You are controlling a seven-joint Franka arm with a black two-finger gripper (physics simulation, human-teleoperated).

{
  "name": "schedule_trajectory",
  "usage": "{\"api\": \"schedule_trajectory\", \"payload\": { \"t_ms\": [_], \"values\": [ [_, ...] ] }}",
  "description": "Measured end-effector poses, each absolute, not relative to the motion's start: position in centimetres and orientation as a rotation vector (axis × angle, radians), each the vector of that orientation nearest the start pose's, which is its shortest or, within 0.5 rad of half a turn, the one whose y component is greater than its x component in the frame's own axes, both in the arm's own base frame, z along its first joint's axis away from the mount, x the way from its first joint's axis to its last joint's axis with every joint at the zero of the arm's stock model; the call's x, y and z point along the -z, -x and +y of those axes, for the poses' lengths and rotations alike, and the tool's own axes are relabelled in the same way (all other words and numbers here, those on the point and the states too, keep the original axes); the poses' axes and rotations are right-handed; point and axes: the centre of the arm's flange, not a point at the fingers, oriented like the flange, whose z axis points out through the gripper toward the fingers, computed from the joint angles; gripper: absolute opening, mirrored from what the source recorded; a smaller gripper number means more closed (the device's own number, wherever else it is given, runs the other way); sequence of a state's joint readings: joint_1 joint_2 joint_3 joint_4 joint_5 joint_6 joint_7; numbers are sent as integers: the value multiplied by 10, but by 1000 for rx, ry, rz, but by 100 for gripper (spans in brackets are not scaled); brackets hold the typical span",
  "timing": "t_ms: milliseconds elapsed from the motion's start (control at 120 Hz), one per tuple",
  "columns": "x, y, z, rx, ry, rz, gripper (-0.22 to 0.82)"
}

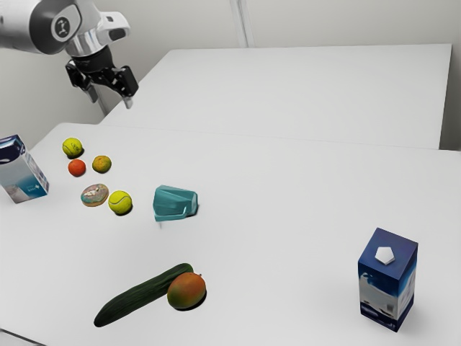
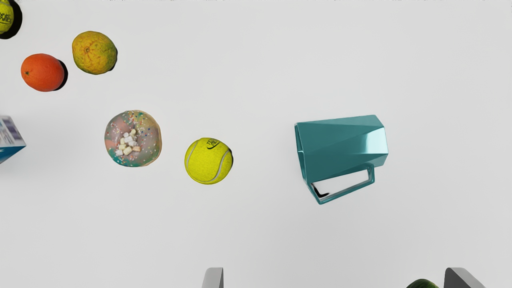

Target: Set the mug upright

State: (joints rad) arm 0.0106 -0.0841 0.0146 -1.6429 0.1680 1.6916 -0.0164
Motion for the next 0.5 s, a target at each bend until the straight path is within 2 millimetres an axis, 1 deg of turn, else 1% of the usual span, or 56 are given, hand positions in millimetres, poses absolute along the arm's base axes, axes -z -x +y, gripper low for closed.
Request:
{"api": "schedule_trajectory", "payload": {
  "t_ms": [225,300,408,500],
  "values": [
    [-648,-543,32,219,2964,-30,60],
    [-639,-543,35,198,2965,-30,60],
    [-618,-546,58,138,2996,-91,60],
    [-589,-551,87,65,3098,-213,60]
  ]
}}
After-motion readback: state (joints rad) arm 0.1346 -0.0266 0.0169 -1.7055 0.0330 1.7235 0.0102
